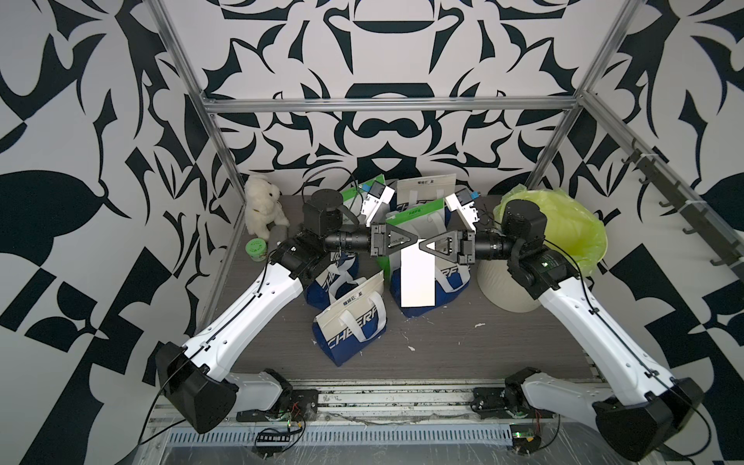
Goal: Shred takeout receipts and throw away
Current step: Shred the takeout receipt.
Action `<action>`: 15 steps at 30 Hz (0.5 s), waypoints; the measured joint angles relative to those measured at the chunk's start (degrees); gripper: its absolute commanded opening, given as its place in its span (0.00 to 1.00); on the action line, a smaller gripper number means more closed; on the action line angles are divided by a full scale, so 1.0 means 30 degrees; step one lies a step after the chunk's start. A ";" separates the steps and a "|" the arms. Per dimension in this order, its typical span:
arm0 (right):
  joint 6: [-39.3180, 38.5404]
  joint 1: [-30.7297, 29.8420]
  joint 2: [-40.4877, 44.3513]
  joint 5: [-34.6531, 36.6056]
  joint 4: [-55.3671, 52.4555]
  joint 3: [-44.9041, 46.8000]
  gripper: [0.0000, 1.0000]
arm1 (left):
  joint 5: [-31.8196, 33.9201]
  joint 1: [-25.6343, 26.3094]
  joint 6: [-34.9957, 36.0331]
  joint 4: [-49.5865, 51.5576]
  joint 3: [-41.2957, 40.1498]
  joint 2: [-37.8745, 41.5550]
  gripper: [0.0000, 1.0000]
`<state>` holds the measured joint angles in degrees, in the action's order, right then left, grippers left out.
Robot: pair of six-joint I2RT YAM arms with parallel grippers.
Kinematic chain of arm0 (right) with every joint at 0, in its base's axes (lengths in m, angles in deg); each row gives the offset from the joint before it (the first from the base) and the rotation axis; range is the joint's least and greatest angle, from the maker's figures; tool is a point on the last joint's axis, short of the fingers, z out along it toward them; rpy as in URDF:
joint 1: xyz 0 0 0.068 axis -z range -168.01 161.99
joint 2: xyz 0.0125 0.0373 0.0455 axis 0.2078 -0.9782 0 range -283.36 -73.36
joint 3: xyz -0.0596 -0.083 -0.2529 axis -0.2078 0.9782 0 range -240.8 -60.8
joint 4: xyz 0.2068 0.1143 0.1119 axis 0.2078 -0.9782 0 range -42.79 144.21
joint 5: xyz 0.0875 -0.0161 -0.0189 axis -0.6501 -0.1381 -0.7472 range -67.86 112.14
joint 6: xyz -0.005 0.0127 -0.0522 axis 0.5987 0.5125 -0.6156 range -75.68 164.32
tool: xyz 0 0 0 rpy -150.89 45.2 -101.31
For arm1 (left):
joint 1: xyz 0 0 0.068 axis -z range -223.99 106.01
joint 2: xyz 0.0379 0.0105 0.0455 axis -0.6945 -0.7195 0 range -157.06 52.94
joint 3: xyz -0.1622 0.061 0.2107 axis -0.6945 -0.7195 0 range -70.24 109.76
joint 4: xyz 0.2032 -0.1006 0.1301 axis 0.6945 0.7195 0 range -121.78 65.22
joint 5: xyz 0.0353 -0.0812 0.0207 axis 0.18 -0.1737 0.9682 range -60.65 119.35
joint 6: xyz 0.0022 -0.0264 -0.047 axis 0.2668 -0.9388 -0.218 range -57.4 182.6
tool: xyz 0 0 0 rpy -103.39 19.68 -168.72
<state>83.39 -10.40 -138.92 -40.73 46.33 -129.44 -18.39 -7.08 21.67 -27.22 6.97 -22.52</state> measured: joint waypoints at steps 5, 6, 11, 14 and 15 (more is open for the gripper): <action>-0.0029 -0.0029 0.0124 0.0226 0.0073 0.0000 0.33 | -0.0015 0.0117 0.0007 -0.0087 -0.0007 0.0000 0.00; 0.0007 -0.0036 0.0219 0.0270 0.0131 0.0000 0.33 | -0.0015 0.0138 0.0015 -0.0168 -0.0073 0.0007 0.00; 0.0240 -0.0036 0.0597 0.0335 0.0495 0.0000 0.26 | 0.0036 0.0189 0.0087 -0.0153 -0.0605 0.0095 0.00; 0.0517 -0.0036 0.0619 0.0350 0.0787 0.0000 0.16 | 0.0124 0.0204 0.0102 -0.0153 -0.0648 0.0102 0.00; 0.0605 -0.0036 0.0612 0.0357 0.0852 0.0000 0.14 | 0.0146 0.0204 0.0117 -0.0153 -0.0648 0.0131 0.00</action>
<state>85.20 -10.51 -137.09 -39.66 48.89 -129.44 -17.96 -6.47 22.02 -27.68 5.02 -22.12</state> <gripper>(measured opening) 0.168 0.048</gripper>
